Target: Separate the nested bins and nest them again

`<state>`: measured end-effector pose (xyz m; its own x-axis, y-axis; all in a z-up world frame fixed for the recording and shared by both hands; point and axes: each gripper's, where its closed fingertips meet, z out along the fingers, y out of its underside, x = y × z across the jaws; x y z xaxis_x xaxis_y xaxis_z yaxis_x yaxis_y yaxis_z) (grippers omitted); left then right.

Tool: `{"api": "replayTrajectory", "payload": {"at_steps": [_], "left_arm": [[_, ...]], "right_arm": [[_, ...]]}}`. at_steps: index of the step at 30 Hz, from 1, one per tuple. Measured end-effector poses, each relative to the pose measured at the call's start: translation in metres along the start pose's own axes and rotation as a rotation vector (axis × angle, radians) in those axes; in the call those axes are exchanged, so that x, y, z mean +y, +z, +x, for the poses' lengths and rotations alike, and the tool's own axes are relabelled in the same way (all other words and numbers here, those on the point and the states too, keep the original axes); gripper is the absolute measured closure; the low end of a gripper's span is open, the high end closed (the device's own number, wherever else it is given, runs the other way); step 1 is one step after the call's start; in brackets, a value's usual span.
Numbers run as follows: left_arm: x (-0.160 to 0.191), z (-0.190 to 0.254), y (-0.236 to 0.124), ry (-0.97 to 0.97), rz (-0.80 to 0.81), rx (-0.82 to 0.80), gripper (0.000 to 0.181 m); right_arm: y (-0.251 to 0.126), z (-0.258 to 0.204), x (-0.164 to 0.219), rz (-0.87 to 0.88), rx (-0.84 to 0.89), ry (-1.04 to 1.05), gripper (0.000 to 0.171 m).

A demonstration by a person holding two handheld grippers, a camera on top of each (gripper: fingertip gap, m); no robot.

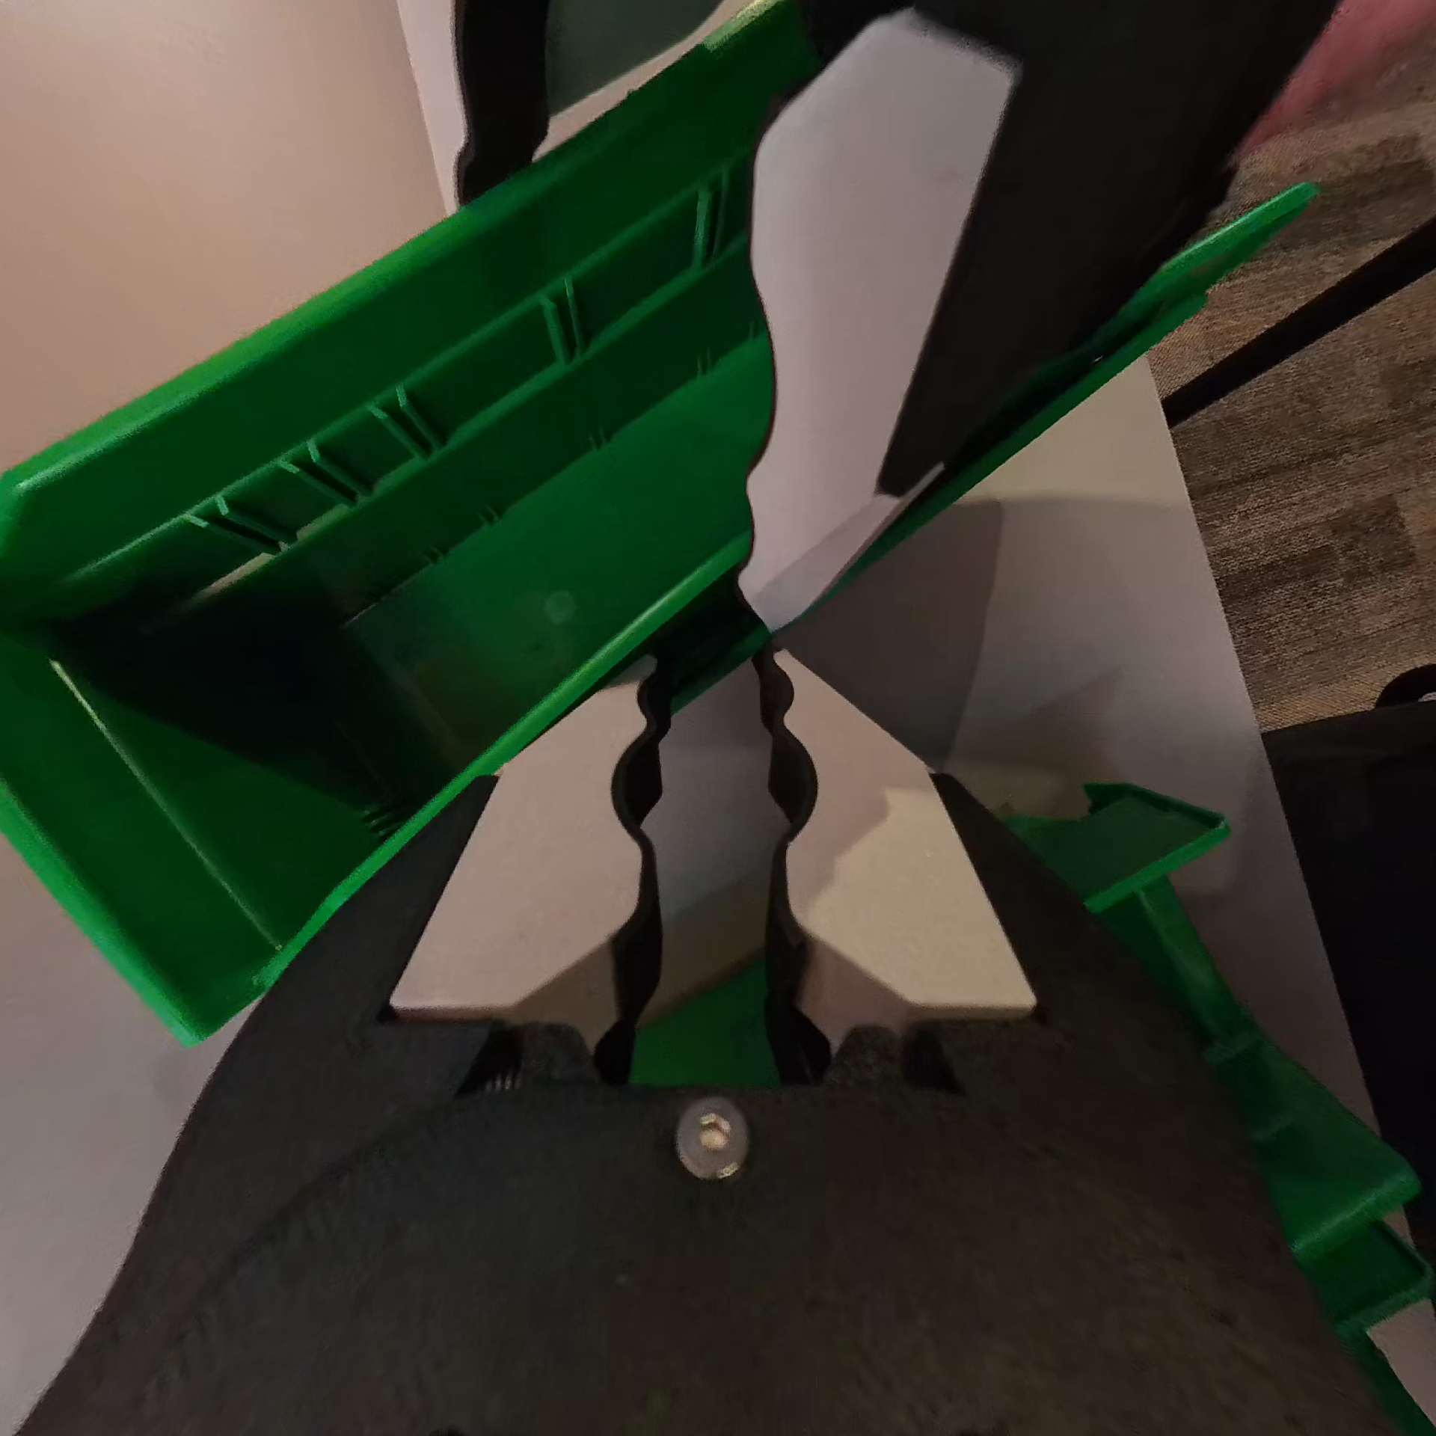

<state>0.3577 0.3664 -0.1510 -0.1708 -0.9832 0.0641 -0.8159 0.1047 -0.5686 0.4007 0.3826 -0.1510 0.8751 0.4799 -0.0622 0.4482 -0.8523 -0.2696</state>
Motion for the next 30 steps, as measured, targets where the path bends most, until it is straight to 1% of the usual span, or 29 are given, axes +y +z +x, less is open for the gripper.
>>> {"api": "replayTrajectory", "payload": {"at_steps": [4,7,9,11,13,15,16,19,20,23,30], "left_arm": [[-0.002,0.0,-0.008,-0.02,0.067,-0.003,0.161],[-0.003,-0.008,-0.028,-0.07,0.144,-0.014,0.154],[0.006,-0.022,-0.044,-0.111,0.155,-0.06,0.152],[0.019,-0.042,-0.057,-0.202,0.151,-0.122,0.144],[0.03,-0.064,-0.066,-0.302,0.162,-0.173,0.131],[0.043,-0.077,-0.061,-0.335,0.101,-0.198,0.117],[0.044,-0.081,-0.056,-0.321,0.079,-0.201,0.115],[0.041,-0.087,-0.045,-0.297,0.047,-0.181,0.121],[0.039,-0.085,-0.041,-0.291,0.043,-0.153,0.126],[0.035,-0.084,-0.032,-0.29,0.041,-0.126,0.133],[0.035,-0.082,-0.021,-0.294,0.026,-0.076,0.134]], "right_arm": [[-0.001,-0.001,0.0,0.025,-0.033,0.015,0.073],[-0.002,0.004,0.002,0.042,-0.038,0.031,0.073],[-0.003,0.006,0.004,0.043,-0.038,0.037,0.073],[-0.003,0.006,0.005,0.049,-0.038,0.036,0.073],[-0.003,0.005,0.005,0.057,-0.041,0.038,0.072],[-0.003,0.003,0.003,0.076,-0.048,0.039,0.072],[-0.003,0.002,0.002,0.08,-0.049,0.033,0.072],[-0.003,0.0,0.0,0.093,-0.045,0.026,0.074],[-0.004,0.0,-0.001,0.102,-0.044,0.029,0.075],[-0.004,0.004,0.0,0.117,-0.026,0.039,0.076],[-0.009,0.006,0.002,0.144,0.009,0.021,0.08]]}}
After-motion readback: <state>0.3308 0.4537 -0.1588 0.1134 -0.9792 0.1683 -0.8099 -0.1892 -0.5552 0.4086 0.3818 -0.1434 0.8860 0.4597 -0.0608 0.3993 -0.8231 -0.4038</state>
